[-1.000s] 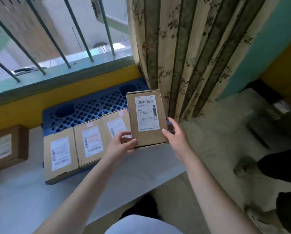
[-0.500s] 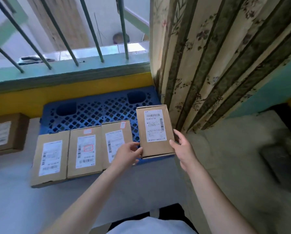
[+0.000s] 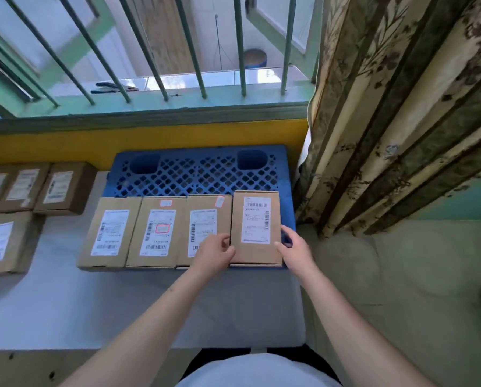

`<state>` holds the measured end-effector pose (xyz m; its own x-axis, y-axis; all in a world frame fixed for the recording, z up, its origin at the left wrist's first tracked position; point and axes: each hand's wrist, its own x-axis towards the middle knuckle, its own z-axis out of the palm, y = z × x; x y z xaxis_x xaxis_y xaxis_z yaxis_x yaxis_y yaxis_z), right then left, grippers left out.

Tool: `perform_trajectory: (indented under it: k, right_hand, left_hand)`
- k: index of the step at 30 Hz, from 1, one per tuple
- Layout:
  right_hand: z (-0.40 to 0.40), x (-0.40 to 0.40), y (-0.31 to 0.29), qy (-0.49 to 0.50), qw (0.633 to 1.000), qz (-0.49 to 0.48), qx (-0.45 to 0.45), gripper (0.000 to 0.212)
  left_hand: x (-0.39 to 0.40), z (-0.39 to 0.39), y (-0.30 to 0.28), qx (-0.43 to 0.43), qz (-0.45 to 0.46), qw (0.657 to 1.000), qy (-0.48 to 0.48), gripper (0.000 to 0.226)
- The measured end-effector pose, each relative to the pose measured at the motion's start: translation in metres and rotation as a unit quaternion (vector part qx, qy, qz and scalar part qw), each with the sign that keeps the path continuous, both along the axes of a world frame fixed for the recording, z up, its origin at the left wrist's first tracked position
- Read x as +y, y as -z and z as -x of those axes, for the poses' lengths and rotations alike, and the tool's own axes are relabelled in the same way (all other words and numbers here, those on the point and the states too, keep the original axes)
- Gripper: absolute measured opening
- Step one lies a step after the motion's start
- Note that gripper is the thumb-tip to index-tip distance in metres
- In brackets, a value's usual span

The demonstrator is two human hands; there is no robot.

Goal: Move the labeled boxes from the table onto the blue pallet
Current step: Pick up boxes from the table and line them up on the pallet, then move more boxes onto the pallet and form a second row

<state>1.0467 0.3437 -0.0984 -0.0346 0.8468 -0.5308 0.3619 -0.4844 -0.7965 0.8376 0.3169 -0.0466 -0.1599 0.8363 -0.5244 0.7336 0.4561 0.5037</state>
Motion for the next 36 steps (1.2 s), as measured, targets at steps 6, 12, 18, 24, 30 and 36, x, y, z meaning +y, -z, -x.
perform_trajectory:
  k: [6,12,18,24,30,36]
  right_hand:
    - [0.004,0.004,0.000,0.000,1.000,0.006,-0.026,0.054]
    - [0.021,0.007,-0.020,-0.018,0.990,-0.041,-0.131,0.032]
    - [0.074,0.031,-0.059,-0.032,0.973,-0.138,-0.182,0.041]
    - [0.193,0.028,-0.121,-0.048,0.970,-0.210,-0.113,0.061]
    - [0.365,-0.040,-0.152,-0.103,0.956,-0.273,-0.036,0.062]
    - [0.514,-0.110,-0.172,-0.171,0.946,-0.274,0.004,0.061]
  left_hand:
    - [-0.008,0.001,0.000,0.051,0.020,0.997,0.051,0.044]
    - [-0.012,-0.003,0.002,0.069,0.018,0.992,0.108,0.045]
    - [-0.008,0.027,-0.023,0.043,-0.058,0.997,-0.015,0.053]
    - [-0.030,0.120,-0.074,0.059,-0.177,0.975,-0.124,0.059]
    - [-0.120,0.278,-0.103,0.078,-0.225,0.955,-0.178,0.060]
    - [-0.215,0.424,-0.115,0.092,-0.189,0.947,-0.242,0.061]
